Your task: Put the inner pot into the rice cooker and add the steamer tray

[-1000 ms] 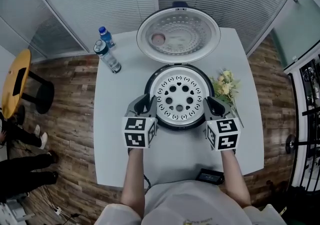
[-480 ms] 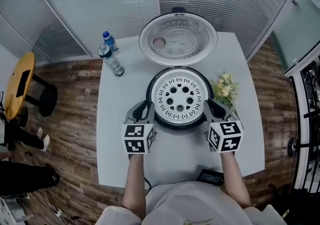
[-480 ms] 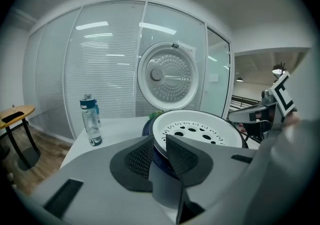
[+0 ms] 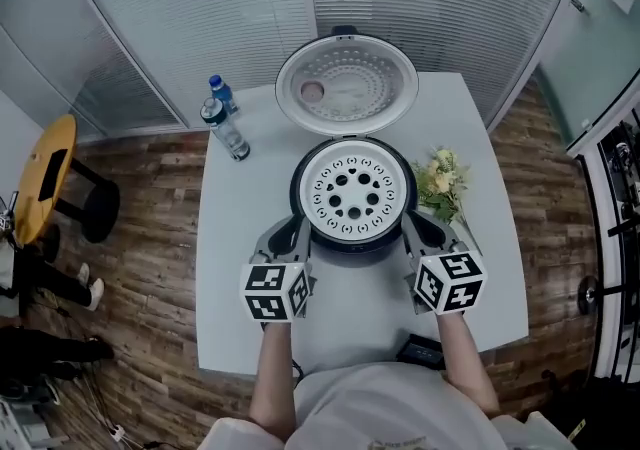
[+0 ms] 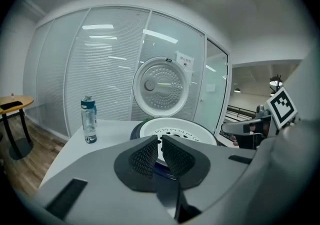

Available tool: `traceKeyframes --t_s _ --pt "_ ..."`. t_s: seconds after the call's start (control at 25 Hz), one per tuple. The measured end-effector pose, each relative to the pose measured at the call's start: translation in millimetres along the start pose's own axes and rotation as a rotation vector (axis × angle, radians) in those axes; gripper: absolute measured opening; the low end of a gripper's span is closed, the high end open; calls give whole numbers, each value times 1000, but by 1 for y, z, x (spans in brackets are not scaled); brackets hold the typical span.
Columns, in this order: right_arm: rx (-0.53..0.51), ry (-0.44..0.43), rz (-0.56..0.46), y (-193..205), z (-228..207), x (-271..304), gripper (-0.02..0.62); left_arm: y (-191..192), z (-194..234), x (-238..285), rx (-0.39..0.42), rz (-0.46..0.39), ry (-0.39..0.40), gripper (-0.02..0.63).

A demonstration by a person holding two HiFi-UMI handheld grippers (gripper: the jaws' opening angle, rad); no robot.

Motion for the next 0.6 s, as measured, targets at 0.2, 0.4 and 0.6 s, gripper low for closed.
traceKeyframes --t_s 0.2,0.4,0.6 --pt "-17 -5 -5 4 3 -12 18 5 -10 -14 -50 -26 3 25" --pt "-23 -22 -13 3 7 -21 17 3 -15 -26 -46 -67 -23 18" --pt "-39 -33 -8 4 14 -24 17 2 -16 -34 -61 -78 -27 12"
Point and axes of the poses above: the fingertips, and each gripper's own axes: x forward along the fingers, z to its left, y out of its underside, the point moved 6 cm from there along -x, backward along the fingers, and after that the axes turned 1 degree about -z, right-handed, at the moved point
